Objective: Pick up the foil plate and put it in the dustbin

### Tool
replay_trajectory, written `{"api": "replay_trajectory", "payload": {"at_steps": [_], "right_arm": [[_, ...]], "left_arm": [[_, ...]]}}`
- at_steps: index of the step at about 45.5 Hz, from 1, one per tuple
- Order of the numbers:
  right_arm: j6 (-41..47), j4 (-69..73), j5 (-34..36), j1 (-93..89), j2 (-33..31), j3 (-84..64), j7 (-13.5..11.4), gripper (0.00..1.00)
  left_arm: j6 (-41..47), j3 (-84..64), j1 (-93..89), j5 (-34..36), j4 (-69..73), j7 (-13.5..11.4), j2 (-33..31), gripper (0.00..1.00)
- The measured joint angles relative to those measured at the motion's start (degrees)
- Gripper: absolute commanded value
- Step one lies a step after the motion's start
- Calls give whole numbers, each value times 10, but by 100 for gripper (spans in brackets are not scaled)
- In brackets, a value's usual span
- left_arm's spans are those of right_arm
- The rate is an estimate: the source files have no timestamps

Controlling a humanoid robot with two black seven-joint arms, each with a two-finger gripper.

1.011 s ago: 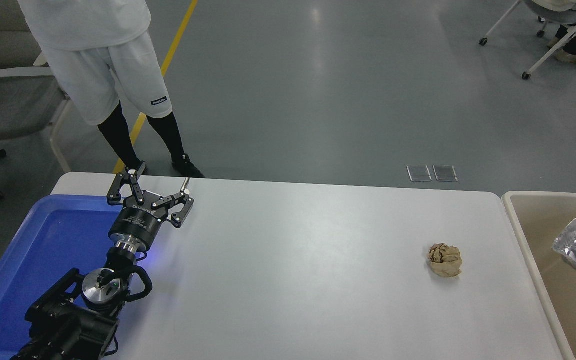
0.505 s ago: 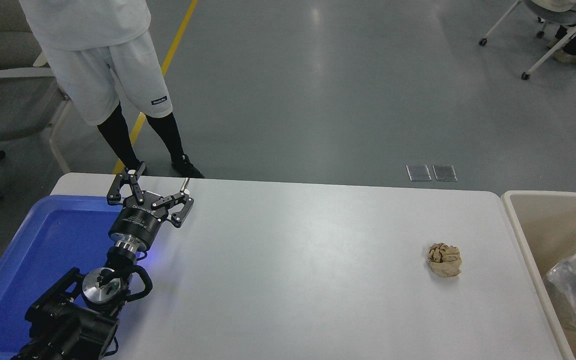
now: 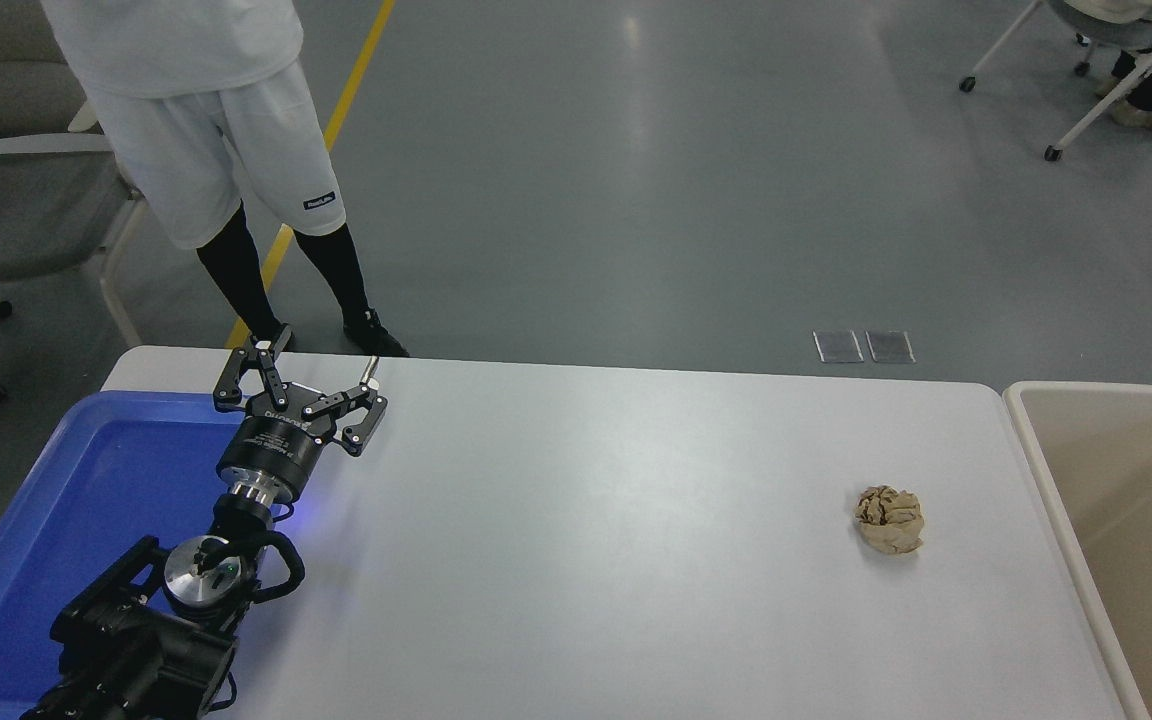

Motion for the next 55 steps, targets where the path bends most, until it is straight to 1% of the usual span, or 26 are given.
{"api": "replay_trajectory", "payload": {"at_steps": [10,16,22,26,35,48,55], "right_arm": [[3,85,-6,119,-56,-34,0,100],[17,108,-8,223,-65,-95,-1,100],[37,134,-9,331,-55,-172,-1,100],[48,166,-11,407,-40,-232,-1,100],[67,251,-16,544,-2,-316,-1,100],[126,382,-19,724,103,-457,-1,100],[167,457,-20,789,147,-523,-1,100]], "left_arm": [[0,0,0,0,0,1,0,99],[0,0,0,0,0,1,0,99],[0,0,0,0,0,1,0,99],[0,0,0,0,0,1,0,99],[0,0,0,0,0,1,0,99],[0,0,0,0,0,1,0,99],[0,0,0,0,0,1,0,99]]}}
